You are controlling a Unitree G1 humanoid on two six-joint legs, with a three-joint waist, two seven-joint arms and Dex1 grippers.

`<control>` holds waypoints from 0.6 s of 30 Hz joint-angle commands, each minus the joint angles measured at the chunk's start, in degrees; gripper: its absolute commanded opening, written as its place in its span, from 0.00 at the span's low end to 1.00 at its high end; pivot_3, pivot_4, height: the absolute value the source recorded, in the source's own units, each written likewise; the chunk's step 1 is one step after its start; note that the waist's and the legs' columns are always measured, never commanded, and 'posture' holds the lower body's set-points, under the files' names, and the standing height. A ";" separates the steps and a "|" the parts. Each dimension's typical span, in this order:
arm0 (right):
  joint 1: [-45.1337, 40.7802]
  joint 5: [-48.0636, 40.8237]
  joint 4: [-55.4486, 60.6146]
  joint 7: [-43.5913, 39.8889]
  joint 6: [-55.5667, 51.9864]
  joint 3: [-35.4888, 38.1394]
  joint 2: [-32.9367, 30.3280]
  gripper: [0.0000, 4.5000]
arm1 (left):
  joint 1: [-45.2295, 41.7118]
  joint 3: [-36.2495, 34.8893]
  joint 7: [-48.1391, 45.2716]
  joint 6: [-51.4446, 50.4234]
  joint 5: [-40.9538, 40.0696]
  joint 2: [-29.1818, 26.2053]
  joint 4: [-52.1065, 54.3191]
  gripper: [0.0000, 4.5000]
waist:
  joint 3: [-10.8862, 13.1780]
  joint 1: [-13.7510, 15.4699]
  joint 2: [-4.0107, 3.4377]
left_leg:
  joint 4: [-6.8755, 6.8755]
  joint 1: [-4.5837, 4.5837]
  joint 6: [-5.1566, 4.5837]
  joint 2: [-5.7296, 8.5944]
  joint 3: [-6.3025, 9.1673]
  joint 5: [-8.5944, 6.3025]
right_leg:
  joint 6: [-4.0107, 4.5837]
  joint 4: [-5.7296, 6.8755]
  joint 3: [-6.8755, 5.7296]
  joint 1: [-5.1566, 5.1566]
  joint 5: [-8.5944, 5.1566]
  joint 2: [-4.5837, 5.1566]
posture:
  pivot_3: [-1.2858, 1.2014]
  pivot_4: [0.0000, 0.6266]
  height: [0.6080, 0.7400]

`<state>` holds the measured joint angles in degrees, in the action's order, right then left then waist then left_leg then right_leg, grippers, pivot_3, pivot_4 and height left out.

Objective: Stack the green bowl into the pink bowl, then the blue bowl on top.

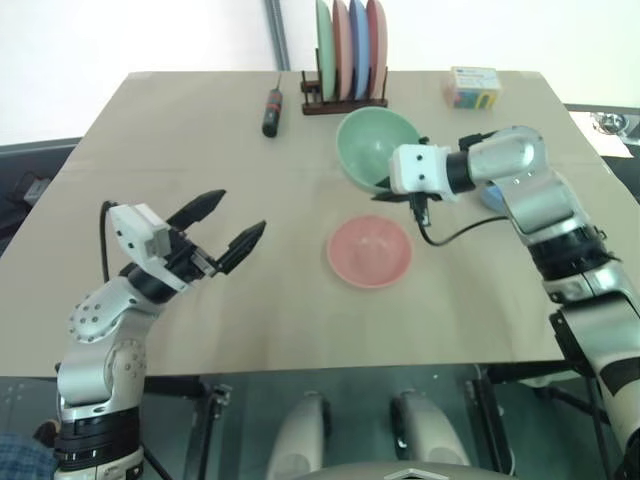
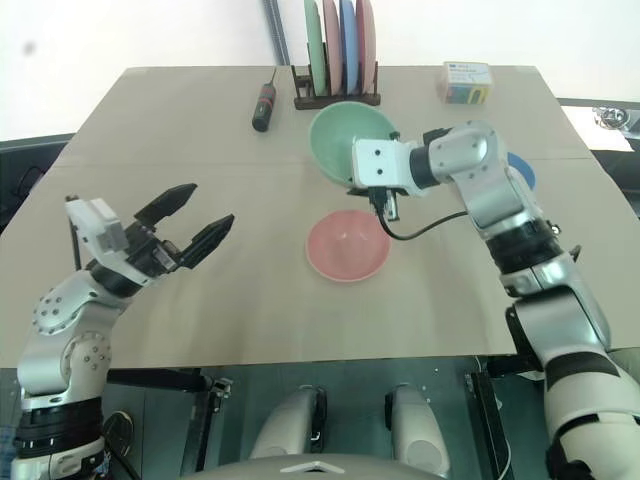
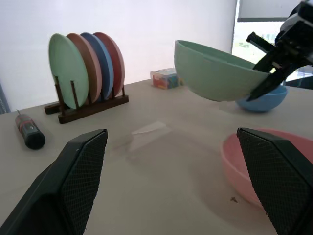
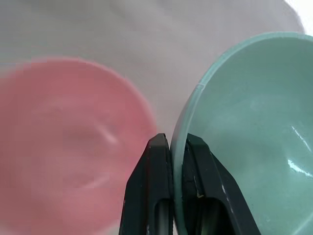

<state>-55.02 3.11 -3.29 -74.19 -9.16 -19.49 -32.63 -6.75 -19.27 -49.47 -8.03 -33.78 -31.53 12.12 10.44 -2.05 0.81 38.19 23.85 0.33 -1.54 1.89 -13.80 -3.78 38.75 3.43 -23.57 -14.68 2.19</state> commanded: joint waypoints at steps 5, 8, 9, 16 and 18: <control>7.88 -8.87 27.10 -4.07 -17.86 0.22 -6.94 0.01 | -5.80 5.27 -10.89 -0.11 -0.82 -3.47 -5.24 1.00 | 0.00 -0.25 0.00 | 0.06 -0.06 0.00 -0.01 0.06 0.00 | 0.01 0.08 -0.05 0.06 -0.01 -0.04 | 0.52 0.24 1.00; 8.83 -8.73 29.39 -2.58 -20.56 -1.04 -7.41 0.01 | -7.84 7.35 -14.72 -1.28 -0.67 -5.02 -7.72 1.00 | 0.00 -0.32 0.01 | 0.08 -0.06 0.00 -0.01 -0.01 0.00 | 0.01 0.05 0.01 0.04 -0.02 -0.05 | 0.52 0.24 1.00; 8.72 -8.80 29.94 -2.02 -21.89 -1.35 -7.32 0.01 | -8.27 7.90 -16.01 -1.41 -0.58 -5.45 -8.36 1.00 | 0.00 -0.30 0.01 | 0.10 -0.06 0.00 -0.01 -0.01 0.01 | 0.00 0.06 0.01 0.04 -0.02 -0.05 | 0.52 0.24 1.00; 6.99 -9.39 31.27 0.45 -27.21 -2.20 -7.46 0.43 | -10.40 8.65 -18.90 -2.40 -0.96 -5.80 -9.86 1.00 | 0.00 -0.21 0.02 | 0.09 -0.02 0.00 -0.02 0.01 0.00 | 0.01 0.02 0.00 0.03 -0.02 -0.06 | 0.52 0.24 1.00; 5.96 -10.44 30.94 2.34 -29.91 -0.57 -6.63 0.60 | -10.25 8.47 -19.09 -3.03 -1.32 -5.64 -9.54 1.00 | 0.00 -0.21 0.02 | 0.09 -0.01 0.00 -0.02 0.01 0.01 | 0.01 0.01 0.00 0.03 -0.02 -0.05 | 0.52 0.24 1.00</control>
<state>-47.10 -6.12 25.86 -73.29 -37.07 -22.45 -39.49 -16.32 -10.52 -67.97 -10.90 -33.93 -36.70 1.54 10.44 -2.26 0.82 38.28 23.84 0.33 -1.56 1.91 -13.80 -3.77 38.76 3.43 -23.54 -14.70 2.14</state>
